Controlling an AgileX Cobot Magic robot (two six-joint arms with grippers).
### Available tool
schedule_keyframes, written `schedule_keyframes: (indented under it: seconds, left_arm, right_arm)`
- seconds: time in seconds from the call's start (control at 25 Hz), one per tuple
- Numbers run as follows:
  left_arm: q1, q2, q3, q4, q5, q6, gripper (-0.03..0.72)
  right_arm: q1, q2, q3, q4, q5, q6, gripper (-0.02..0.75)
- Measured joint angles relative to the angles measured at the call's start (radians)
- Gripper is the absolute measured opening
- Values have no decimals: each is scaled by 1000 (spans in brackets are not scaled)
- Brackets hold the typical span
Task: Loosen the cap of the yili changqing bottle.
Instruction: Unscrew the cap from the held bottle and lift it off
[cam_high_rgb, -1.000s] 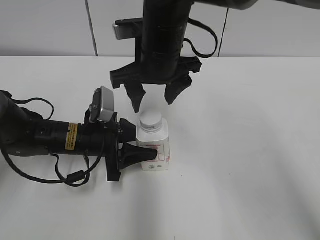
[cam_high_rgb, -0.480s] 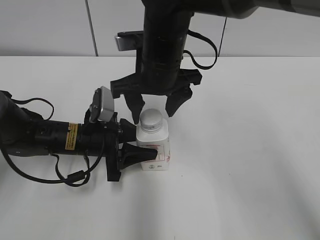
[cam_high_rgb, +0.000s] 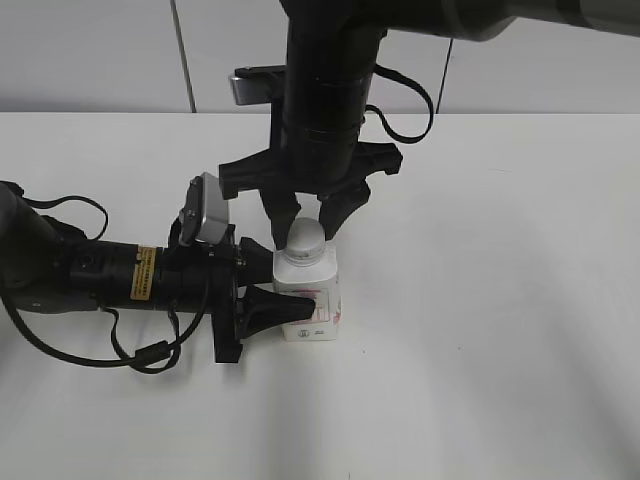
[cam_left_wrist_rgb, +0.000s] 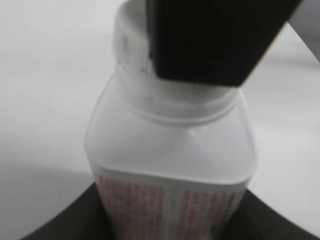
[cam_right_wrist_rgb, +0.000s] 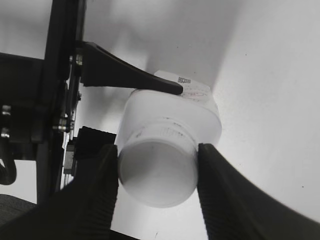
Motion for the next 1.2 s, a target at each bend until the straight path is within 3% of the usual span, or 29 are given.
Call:
schedule_keyframes:
  seconds: [0.2, 0.32, 0.68, 0.8, 1.2]
  left_arm:
    - [0, 0, 0, 0, 0, 0, 344]
    - [0, 0, 0, 0, 0, 0, 344]
    - [0, 0, 0, 0, 1, 0, 344]
    - [0, 0, 0, 0, 1, 0, 344]
    - [0, 0, 0, -1, 0, -2, 343]
  right_arm:
    - [0, 0, 0, 3, -2, -39, 382]
    - [0, 0, 0, 3, -2, -188, 382]
    - [0, 0, 0, 5, 0, -1152, 382]
    - [0, 0, 0, 4, 1, -1377, 382]
    - [0, -16, 0, 2, 1, -1454, 382]
